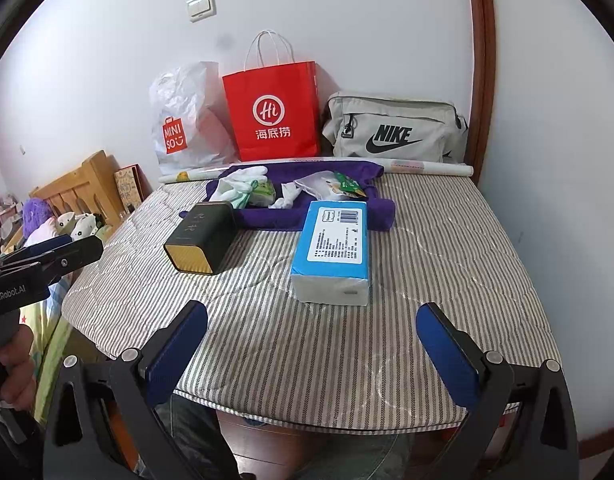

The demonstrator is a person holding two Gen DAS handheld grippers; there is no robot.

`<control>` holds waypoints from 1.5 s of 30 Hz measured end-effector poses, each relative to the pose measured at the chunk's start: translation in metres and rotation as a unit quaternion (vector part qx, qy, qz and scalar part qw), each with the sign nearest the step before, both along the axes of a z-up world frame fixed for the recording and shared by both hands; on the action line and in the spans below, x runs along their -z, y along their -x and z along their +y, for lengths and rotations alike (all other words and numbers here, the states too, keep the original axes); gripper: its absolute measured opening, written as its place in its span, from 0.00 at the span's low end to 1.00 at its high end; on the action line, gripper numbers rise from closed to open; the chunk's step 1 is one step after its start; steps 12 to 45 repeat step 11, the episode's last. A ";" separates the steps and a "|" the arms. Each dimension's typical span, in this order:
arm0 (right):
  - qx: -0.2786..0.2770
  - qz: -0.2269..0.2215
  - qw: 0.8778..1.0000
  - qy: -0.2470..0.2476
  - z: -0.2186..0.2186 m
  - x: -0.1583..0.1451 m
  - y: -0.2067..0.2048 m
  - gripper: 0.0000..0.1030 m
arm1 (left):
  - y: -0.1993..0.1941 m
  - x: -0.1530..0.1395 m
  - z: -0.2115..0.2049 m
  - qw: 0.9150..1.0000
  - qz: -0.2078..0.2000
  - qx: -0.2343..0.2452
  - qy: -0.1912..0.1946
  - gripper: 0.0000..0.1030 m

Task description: Organize soft objects

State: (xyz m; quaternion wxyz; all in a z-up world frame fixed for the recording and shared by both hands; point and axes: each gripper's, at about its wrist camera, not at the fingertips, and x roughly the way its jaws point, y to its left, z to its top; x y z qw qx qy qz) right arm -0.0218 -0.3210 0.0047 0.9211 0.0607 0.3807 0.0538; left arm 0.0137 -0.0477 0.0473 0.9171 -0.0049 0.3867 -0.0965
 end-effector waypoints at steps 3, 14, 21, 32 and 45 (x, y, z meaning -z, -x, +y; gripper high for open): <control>0.000 0.000 1.000 0.001 0.000 0.000 0.000 1.00 | -0.001 0.000 0.000 1.000 0.000 0.000 0.000 0.91; 0.000 -0.001 1.000 0.000 0.000 0.000 0.000 1.00 | 0.000 -0.002 0.001 1.000 -0.002 -0.001 0.000 0.91; 0.000 -0.001 1.000 0.000 0.000 0.000 0.000 1.00 | 0.000 -0.002 0.001 1.000 -0.002 -0.001 0.000 0.91; 0.000 -0.001 1.000 0.000 0.000 0.000 0.000 1.00 | 0.000 -0.002 0.001 1.000 -0.002 -0.001 0.000 0.91; 0.000 -0.001 1.000 0.000 0.000 0.000 0.000 1.00 | 0.000 -0.002 0.001 1.000 -0.002 -0.001 0.000 0.91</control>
